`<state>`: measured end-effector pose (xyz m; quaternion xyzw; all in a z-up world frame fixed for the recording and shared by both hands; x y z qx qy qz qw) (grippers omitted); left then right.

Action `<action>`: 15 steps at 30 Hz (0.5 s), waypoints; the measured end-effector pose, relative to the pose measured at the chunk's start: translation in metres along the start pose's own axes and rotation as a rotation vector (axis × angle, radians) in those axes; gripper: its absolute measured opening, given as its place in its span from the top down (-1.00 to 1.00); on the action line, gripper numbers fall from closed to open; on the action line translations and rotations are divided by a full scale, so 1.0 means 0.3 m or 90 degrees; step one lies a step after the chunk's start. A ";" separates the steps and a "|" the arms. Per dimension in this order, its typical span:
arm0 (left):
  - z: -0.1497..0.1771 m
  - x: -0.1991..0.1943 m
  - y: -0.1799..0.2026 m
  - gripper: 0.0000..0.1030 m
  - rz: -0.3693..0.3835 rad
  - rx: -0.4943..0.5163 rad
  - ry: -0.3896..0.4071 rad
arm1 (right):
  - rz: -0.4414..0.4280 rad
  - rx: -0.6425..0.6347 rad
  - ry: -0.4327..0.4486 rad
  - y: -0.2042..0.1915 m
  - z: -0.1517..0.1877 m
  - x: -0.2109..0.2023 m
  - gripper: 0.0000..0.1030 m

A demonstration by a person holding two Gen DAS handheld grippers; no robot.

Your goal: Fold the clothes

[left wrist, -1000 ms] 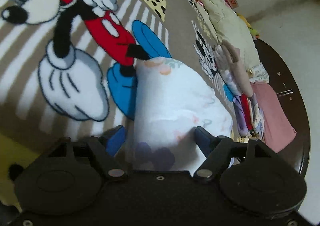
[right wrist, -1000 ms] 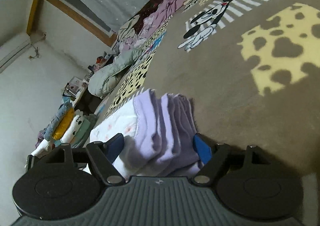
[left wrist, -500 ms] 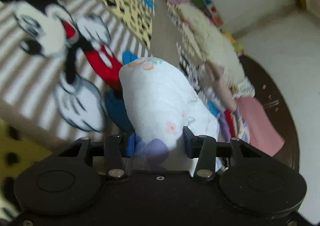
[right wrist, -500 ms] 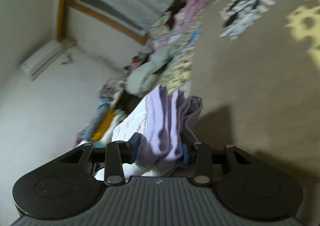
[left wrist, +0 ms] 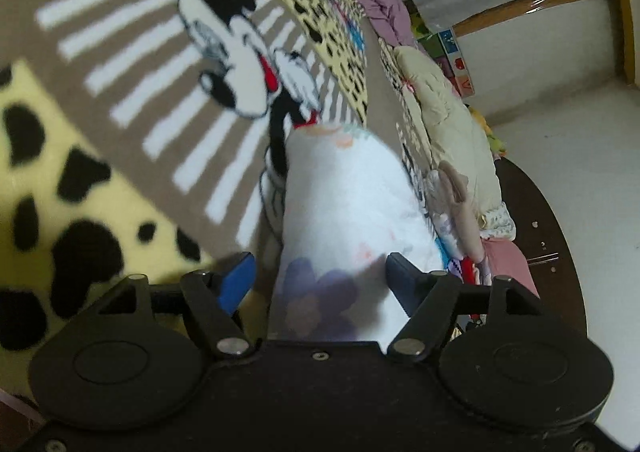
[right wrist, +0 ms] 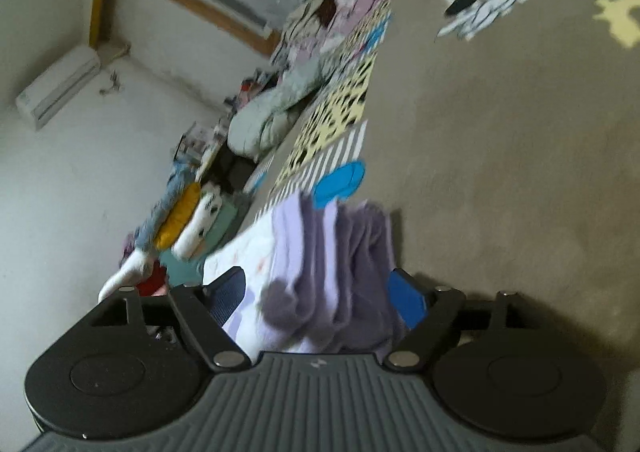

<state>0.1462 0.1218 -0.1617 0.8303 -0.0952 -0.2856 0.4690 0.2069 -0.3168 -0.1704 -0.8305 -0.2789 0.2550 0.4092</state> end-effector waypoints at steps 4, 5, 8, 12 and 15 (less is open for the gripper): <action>0.018 0.025 0.018 -0.64 0.008 0.007 0.006 | -0.003 -0.012 -0.020 -0.011 0.033 0.023 -0.52; 0.020 0.033 0.030 -0.64 0.010 0.013 0.005 | -0.006 -0.012 -0.020 -0.012 0.039 0.027 -0.38; 0.041 0.064 0.070 -0.36 0.004 0.056 -0.011 | -0.013 -0.003 -0.019 -0.022 0.056 0.042 -0.11; 0.035 0.033 0.090 -0.01 0.017 0.056 0.002 | -0.026 0.006 -0.005 -0.055 0.076 0.047 0.05; 0.020 -0.049 0.092 0.01 0.031 0.045 0.025 | -0.054 0.003 0.008 -0.111 0.090 0.049 0.07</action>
Point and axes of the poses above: each gripper's, at about its wrist camera, not at the fingertips, and x roughly the way its jaws point, y to its right, z to its underside, the point moved 1 cm from there along x, roughly the way its jaws point, and after that the axes turned 12 degrees about y, right-handed, at the moved point
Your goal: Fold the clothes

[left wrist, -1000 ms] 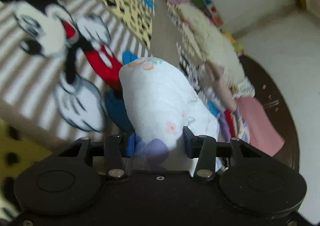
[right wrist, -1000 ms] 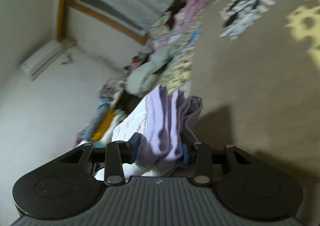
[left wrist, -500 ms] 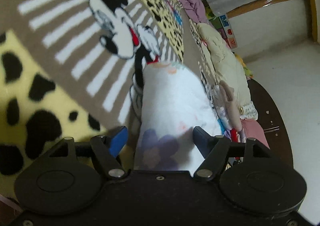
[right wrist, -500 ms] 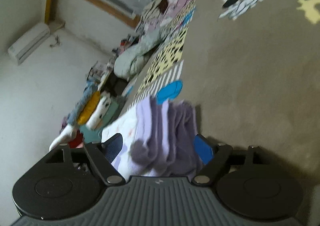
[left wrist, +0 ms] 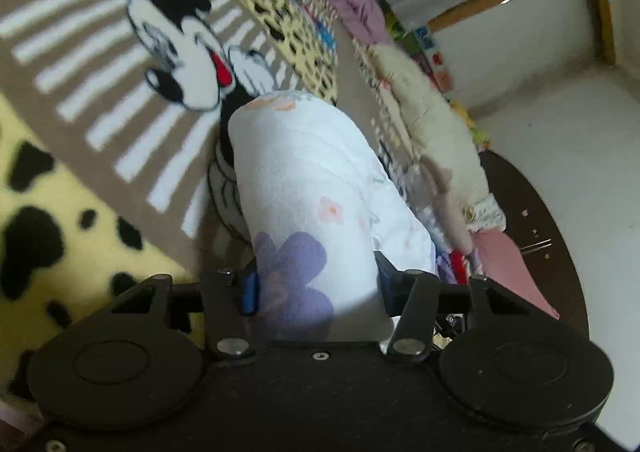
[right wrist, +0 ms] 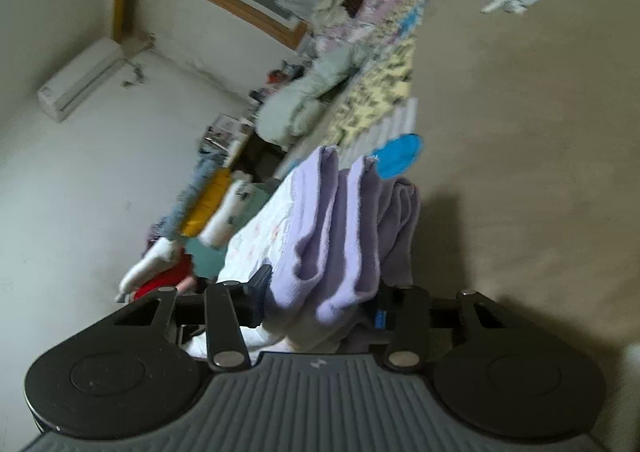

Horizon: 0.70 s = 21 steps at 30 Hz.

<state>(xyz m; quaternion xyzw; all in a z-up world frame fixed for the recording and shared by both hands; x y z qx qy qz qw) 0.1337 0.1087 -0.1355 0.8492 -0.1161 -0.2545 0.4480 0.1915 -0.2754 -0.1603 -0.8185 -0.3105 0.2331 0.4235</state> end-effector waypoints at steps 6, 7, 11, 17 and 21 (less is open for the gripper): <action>-0.049 -0.215 -0.004 0.01 0.020 -0.026 0.046 | -0.039 -0.018 -0.015 -0.162 0.062 0.018 0.07; -0.059 -0.253 -0.004 0.01 0.024 -0.031 0.056 | -0.046 -0.022 -0.021 -0.194 0.065 0.022 0.07; -0.090 -0.394 0.004 0.01 0.032 -0.047 0.105 | -0.077 -0.052 -0.047 -0.341 0.069 0.066 0.07; -0.144 -0.571 -0.023 0.01 0.047 -0.087 0.179 | -0.121 -0.114 -0.102 -0.570 0.064 0.191 0.07; -0.199 -0.641 -0.060 0.01 0.053 -0.111 0.217 | -0.142 -0.144 -0.134 -0.672 0.073 0.284 0.07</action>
Point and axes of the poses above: each gripper's, at about its wrist camera, not at the fingertips, and x roughly the way its jaws point, y to its right, z to its underside, the point moved 1 cm from there along x, roughly the way its jaws point, and after that the axes turned 12 degrees about y, right-handed, at the moved point
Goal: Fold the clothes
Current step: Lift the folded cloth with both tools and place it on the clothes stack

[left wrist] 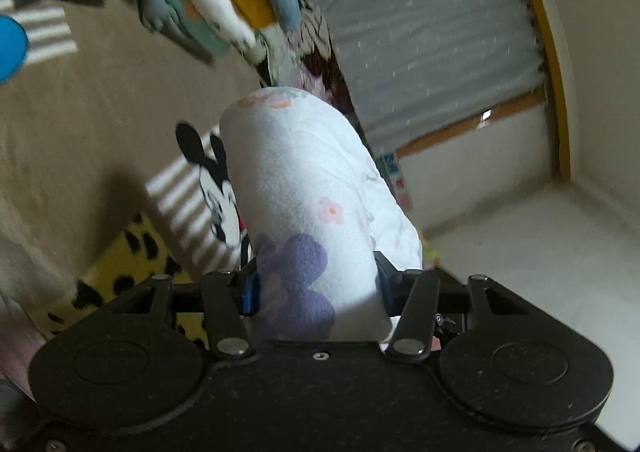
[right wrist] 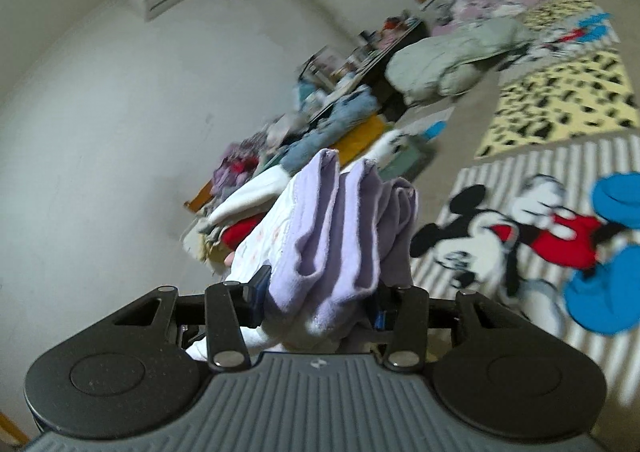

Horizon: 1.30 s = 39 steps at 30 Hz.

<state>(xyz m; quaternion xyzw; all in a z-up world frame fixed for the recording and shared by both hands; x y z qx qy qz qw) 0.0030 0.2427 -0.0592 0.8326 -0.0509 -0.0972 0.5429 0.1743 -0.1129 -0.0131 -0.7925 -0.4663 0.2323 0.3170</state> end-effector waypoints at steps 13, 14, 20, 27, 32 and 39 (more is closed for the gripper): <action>-0.252 0.064 -0.090 0.01 -0.025 -0.064 0.085 | -0.016 0.010 -0.068 0.022 -0.110 0.431 0.07; -0.273 0.068 -0.085 0.01 -0.021 -0.066 0.095 | -0.023 0.013 -0.068 0.021 -0.125 0.466 0.07; -0.421 0.100 -0.006 0.01 0.009 -0.049 0.161 | -0.077 0.037 -0.049 -0.015 -0.222 0.649 0.07; -0.635 0.187 0.106 0.01 0.061 -0.019 0.238 | -0.120 0.075 0.016 -0.085 -0.357 0.834 0.07; -0.773 0.305 0.135 0.01 0.100 -0.011 0.286 | -0.132 0.051 0.089 -0.138 -0.469 0.971 0.07; -0.899 0.506 0.052 -0.02 0.137 -0.055 0.342 | -0.117 0.004 0.155 -0.130 -0.599 1.192 0.07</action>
Point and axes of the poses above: each gripper's, at about its wrist camera, not at the fingertips, and x roughly the way its jaws point, y to its right, z to its underside, the point moved 1 cm from there along x, roughly the way its jaws point, and after that the axes turned 12 degrees about y, right-handed, at the moved point
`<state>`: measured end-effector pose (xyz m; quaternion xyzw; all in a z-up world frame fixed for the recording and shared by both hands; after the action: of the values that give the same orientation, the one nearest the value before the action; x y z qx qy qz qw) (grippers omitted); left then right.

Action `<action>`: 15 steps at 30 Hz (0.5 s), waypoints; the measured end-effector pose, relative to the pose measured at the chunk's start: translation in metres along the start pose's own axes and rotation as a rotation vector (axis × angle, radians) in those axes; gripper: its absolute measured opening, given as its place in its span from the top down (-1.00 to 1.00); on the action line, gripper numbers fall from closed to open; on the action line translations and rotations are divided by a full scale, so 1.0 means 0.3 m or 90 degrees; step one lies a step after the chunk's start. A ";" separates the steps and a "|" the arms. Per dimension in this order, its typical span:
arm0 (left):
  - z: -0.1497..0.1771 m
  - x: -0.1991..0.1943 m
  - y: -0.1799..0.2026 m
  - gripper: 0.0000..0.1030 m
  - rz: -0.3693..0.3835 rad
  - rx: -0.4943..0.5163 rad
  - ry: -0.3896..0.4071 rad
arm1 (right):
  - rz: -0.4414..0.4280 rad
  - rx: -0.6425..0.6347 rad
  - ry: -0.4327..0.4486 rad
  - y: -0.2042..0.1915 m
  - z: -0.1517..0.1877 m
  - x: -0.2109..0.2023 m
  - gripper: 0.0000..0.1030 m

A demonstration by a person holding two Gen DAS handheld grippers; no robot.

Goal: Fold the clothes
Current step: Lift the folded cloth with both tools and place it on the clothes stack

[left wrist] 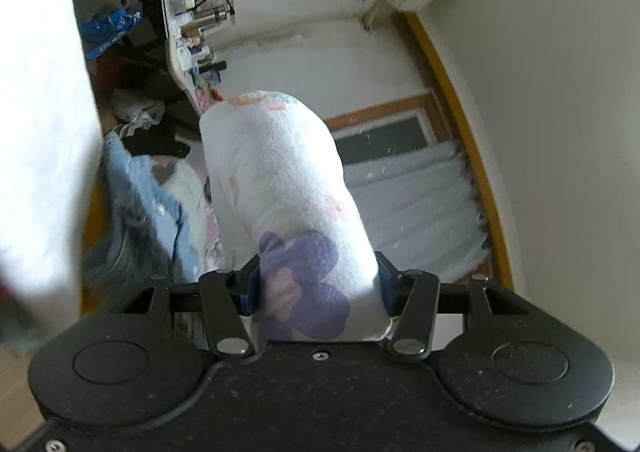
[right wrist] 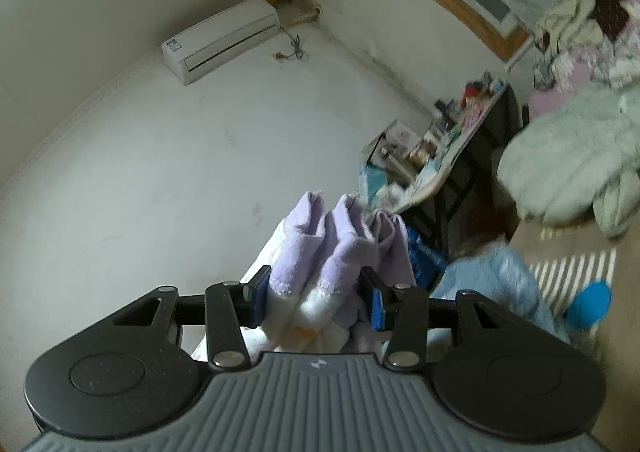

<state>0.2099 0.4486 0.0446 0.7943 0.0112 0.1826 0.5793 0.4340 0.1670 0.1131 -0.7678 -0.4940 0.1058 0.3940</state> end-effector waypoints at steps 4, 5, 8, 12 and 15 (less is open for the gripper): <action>0.048 0.128 -0.138 -0.20 -0.161 0.062 -0.022 | 0.176 -0.051 -0.001 0.117 0.042 0.118 -0.23; 0.066 0.156 -0.171 -0.19 -0.222 0.091 -0.036 | 0.228 -0.059 -0.030 0.160 0.069 0.147 -0.23; 0.087 0.168 -0.176 -0.23 -0.228 0.126 -0.036 | 0.244 -0.108 -0.063 0.205 0.110 0.167 -0.27; 0.063 0.159 -0.171 -0.29 -0.217 0.101 -0.035 | 0.204 -0.081 -0.014 0.222 0.081 0.101 -0.30; 0.051 0.113 -0.135 -0.40 -0.208 0.102 -0.034 | 0.196 -0.071 0.025 0.222 0.056 0.025 -0.34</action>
<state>0.2541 0.4556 0.0125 0.8301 0.1396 0.0635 0.5362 0.4735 0.1684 0.0563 -0.8571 -0.3682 0.1223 0.3390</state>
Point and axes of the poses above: each gripper's, at about its wrist camera, not at the fingertips, and x roughly the way its jaws point, y to its right, z to its underside, the point moved 1 cm from there along x, roughly the way its jaws point, and after that the axes turned 12 degrees about y, right-handed, at the moved point
